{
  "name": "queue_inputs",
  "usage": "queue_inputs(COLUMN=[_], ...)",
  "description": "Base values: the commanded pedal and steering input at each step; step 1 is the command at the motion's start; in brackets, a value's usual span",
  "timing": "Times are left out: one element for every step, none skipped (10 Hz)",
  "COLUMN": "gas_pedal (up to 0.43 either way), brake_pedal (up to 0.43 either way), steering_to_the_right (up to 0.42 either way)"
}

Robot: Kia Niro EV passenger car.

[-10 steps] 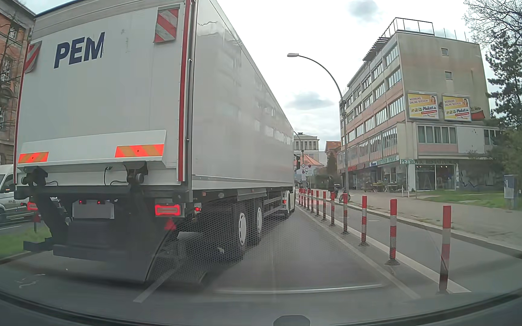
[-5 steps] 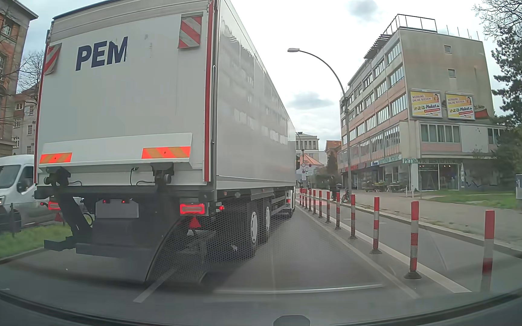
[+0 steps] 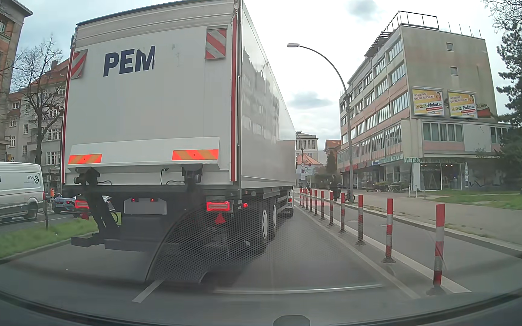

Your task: Follow the waypoints while adhering to traffic rules and regulations

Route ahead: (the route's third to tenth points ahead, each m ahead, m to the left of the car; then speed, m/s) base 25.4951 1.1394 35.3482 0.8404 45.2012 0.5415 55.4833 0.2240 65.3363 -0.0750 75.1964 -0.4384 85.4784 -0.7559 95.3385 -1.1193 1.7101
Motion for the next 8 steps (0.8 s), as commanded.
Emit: queue_inputs(gas_pedal=[0.000,0.000,0.008,0.047,0.067,0.098,0.098,0.098], brake_pedal=[0.000,0.000,0.000,0.000,0.000,0.000,0.000,0.000], steering_to_the_right=[0.021,0.021,0.021,0.021,0.021,0.021,0.021,0.021])
